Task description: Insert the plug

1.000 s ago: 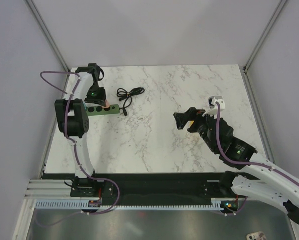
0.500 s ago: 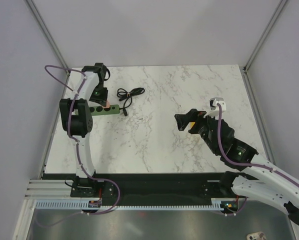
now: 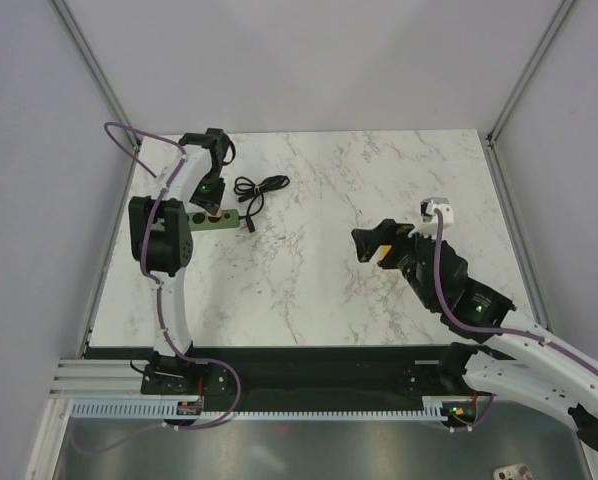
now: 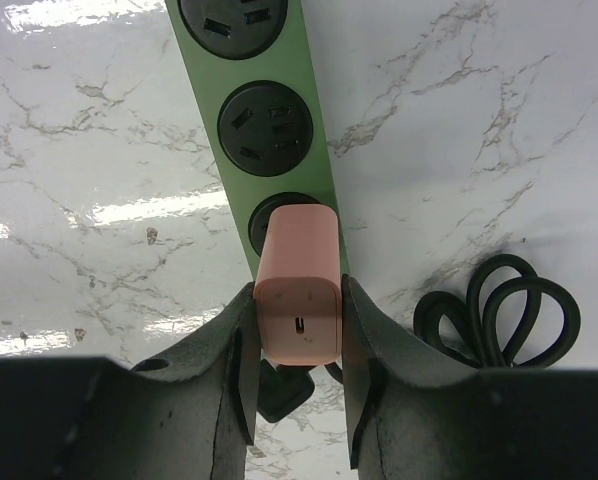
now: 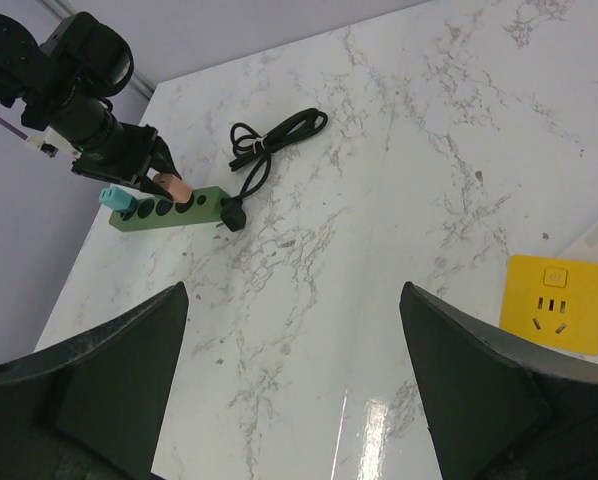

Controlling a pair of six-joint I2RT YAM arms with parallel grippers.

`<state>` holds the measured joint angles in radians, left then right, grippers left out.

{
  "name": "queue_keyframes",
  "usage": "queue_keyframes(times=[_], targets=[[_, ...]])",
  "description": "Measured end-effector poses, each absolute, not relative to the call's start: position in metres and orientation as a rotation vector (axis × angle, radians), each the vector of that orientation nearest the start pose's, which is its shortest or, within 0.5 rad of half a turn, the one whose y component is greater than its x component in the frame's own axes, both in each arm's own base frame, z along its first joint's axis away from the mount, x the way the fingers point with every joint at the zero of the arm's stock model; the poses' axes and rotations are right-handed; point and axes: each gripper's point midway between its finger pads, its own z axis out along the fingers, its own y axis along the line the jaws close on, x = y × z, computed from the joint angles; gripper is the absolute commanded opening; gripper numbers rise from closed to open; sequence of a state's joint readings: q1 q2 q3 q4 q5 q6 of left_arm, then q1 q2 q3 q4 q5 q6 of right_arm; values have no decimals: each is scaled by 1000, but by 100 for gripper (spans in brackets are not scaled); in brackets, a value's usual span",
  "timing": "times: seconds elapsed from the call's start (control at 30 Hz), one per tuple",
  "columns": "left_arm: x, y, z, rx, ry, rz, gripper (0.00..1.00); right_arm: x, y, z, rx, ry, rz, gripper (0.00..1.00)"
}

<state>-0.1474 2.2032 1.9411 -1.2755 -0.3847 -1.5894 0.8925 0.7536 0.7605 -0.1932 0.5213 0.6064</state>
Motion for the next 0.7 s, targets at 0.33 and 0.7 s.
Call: queue_keyframes(times=[0.33, 0.7], targets=[[433, -40, 68, -1868, 2084, 268, 2, 237, 186, 284, 135, 1746, 651, 95], [430, -42, 61, -2025, 2065, 134, 2, 228, 163, 307, 171, 1664, 656, 95]])
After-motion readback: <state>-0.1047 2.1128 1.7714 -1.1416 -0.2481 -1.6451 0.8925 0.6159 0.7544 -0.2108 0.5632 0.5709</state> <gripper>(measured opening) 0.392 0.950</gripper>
